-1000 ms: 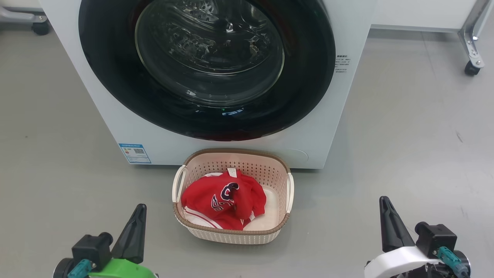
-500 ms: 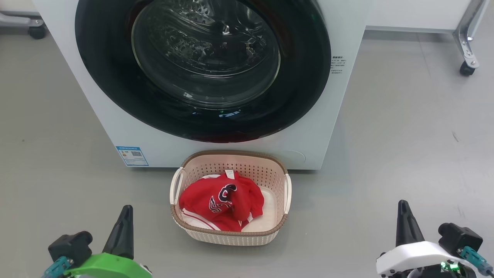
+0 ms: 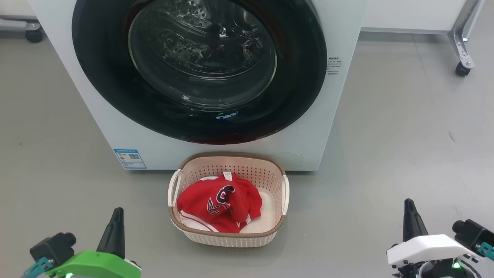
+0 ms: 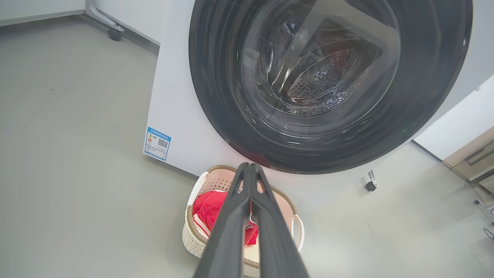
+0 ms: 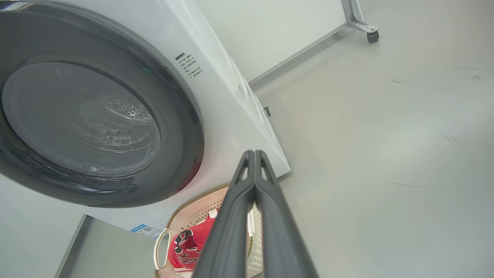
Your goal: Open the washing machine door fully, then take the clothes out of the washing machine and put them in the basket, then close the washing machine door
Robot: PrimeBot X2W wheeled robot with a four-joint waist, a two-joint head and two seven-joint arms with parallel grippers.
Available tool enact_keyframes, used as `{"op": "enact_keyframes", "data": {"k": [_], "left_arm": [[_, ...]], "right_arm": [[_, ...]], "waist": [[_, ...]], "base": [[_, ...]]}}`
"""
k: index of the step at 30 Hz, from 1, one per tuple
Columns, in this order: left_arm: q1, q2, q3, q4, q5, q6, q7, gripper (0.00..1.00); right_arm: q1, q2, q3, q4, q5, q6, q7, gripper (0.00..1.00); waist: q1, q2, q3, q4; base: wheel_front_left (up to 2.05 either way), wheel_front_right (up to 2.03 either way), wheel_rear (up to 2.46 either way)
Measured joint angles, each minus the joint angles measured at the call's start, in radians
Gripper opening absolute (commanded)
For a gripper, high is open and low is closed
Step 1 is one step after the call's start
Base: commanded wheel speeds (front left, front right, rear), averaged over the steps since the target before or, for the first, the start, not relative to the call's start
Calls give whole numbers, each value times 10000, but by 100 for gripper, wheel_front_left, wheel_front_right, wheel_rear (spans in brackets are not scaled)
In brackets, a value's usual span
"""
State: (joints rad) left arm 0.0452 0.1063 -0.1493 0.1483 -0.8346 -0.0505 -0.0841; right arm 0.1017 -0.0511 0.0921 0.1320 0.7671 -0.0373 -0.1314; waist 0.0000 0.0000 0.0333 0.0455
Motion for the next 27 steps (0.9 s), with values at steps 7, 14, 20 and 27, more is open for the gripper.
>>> {"op": "enact_keyframes", "data": {"k": [7,14,20,27], "left_arm": [[-54,-17,178,84,-748,-75,128,0],[-136,-40,364,228,-1569,-140,314,0],[-263,-65,531,337,-2305,-176,477,0],[-315,-136,729,462,-3237,-261,656,0]], "right_arm": [[-144,-81,-127,94,861,100,132,0],[-249,-121,-265,219,1858,274,336,0],[-405,-159,-380,322,2704,370,489,0],[-569,-213,-516,451,3691,562,663,0]], "waist": [[0,0,-27,-42],[0,0,-58,-91],[0,0,-86,-134],[0,0,-119,-183]], "base": [[0,0,0],[0,0,0],[0,0,0],[0,0,0]]}}
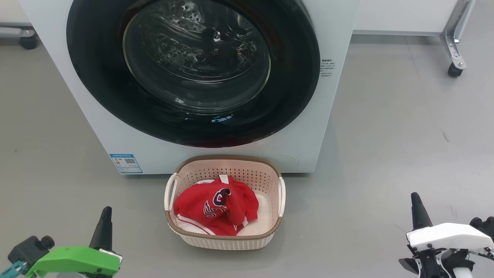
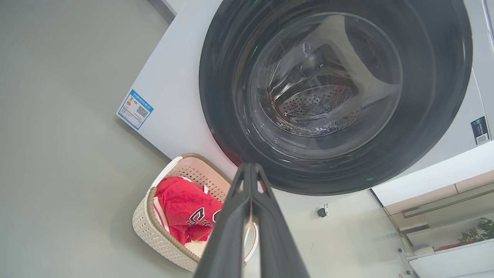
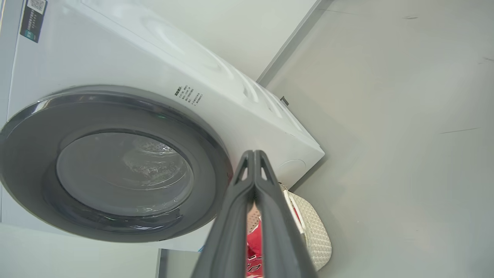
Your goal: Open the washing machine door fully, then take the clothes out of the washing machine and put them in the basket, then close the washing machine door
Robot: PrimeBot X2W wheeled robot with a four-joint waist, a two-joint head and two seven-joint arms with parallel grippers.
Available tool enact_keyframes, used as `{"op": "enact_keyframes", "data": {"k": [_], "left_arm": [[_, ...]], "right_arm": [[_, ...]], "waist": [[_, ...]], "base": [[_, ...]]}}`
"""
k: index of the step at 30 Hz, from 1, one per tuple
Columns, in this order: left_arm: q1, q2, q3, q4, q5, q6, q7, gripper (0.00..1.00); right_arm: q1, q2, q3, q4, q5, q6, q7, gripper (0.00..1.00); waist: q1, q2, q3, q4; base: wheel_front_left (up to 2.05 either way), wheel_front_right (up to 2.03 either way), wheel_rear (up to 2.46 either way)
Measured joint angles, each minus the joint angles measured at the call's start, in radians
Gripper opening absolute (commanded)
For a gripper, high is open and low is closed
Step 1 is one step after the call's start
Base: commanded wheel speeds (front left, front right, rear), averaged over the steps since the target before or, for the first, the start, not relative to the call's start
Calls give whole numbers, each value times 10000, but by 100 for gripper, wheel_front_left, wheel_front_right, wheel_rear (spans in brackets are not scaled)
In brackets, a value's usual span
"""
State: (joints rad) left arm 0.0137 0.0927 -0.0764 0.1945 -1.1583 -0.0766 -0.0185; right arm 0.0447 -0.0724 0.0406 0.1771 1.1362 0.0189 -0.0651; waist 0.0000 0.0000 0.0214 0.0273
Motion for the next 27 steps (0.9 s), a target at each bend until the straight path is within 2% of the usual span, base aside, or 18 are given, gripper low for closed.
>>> {"op": "enact_keyframes", "data": {"k": [27], "left_arm": [[-411,-144,740,516,-3294,-313,625,0]], "right_arm": [[-591,-186,-522,522,3770,623,662,0]], "waist": [[0,0,-126,-190]], "base": [[0,0,0]]}}
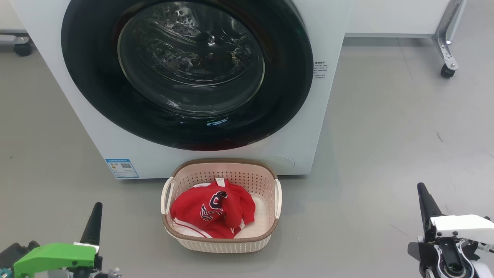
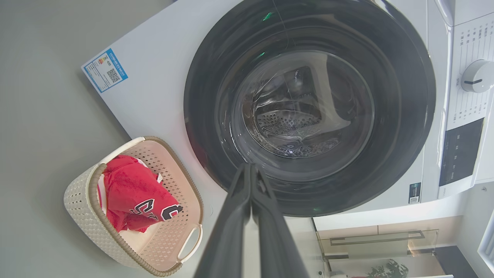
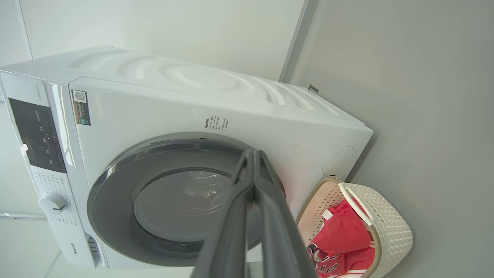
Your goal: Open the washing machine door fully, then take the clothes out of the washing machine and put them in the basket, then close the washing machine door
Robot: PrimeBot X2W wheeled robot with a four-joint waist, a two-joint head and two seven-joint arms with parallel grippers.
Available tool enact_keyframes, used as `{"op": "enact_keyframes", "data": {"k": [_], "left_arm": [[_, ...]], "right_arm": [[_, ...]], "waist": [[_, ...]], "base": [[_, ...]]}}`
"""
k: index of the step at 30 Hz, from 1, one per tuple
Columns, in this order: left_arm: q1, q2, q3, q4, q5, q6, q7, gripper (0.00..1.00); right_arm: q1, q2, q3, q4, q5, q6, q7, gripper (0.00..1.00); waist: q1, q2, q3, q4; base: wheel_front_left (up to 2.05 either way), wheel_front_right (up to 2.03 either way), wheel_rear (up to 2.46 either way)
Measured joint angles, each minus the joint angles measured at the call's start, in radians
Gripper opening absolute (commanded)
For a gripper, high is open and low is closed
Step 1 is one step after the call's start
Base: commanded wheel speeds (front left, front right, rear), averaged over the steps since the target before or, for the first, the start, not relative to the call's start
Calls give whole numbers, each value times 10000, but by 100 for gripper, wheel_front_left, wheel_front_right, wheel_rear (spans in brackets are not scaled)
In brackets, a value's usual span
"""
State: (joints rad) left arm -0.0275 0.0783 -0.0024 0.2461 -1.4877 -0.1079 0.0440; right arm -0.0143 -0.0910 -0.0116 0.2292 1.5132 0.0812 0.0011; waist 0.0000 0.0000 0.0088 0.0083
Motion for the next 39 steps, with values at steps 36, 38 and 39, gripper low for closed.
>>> {"op": "enact_keyframes", "data": {"k": [36,38,39], "left_arm": [[-251,-90,347,291,-1576,-119,265,0],[-252,-90,349,297,-1576,-119,265,0],[-253,-90,349,299,-1576,-119,265,0]], "right_arm": [[-348,-71,-257,360,1674,320,303,0],[-391,-71,-259,364,1674,320,305,0],[-396,-71,-261,364,1674,320,305,0]], "waist": [[0,0,-59,-82],[0,0,-59,-82],[0,0,-59,-82]], "base": [[0,0,0],[0,0,0],[0,0,0]]}}
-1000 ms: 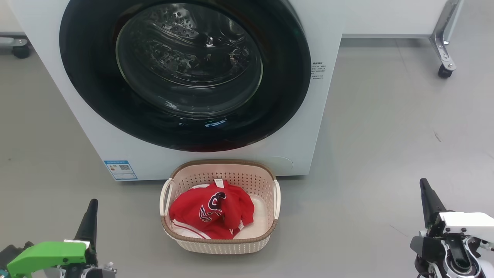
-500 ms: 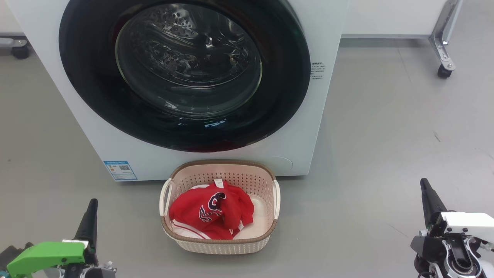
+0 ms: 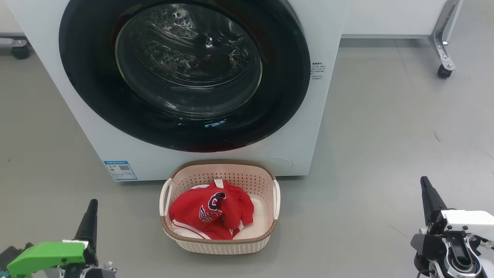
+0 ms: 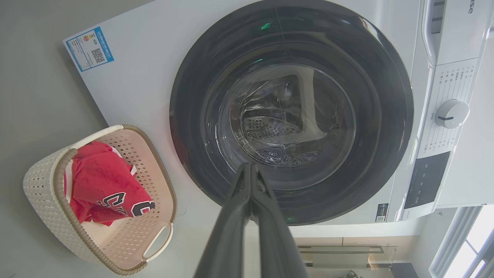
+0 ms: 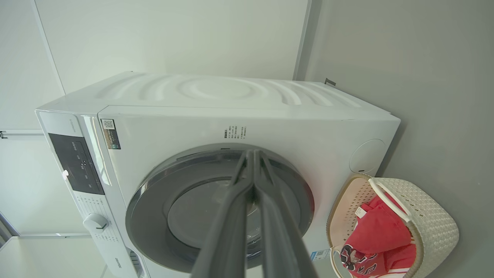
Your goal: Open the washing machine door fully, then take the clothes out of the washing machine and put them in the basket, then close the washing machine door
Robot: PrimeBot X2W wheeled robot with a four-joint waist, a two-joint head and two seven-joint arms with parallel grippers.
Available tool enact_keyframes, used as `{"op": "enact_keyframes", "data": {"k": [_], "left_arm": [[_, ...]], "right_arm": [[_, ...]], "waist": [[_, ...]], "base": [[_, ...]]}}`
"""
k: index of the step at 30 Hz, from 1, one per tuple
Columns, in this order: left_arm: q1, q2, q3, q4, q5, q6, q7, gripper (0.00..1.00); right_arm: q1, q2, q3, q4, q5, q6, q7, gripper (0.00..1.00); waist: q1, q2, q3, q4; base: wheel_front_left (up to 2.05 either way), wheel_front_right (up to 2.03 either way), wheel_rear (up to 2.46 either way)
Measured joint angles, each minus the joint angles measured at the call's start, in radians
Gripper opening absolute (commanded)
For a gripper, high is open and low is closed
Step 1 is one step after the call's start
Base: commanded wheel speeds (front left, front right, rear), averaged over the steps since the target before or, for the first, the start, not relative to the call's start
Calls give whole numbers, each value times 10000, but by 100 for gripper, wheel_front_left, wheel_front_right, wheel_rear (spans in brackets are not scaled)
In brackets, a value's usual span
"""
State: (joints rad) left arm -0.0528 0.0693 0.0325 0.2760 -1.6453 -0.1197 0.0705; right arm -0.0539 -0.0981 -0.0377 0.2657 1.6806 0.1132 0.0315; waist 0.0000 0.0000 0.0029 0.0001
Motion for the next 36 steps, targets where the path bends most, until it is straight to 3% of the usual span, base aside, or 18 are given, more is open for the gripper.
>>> {"op": "enact_keyframes", "data": {"k": [36], "left_arm": [[-10,-6,21,29,0,-2,2,0]], "right_arm": [[-4,4,-44,84,0,4,31,0]], "waist": [[0,0,-3,-1]], "base": [[0,0,0]]}}
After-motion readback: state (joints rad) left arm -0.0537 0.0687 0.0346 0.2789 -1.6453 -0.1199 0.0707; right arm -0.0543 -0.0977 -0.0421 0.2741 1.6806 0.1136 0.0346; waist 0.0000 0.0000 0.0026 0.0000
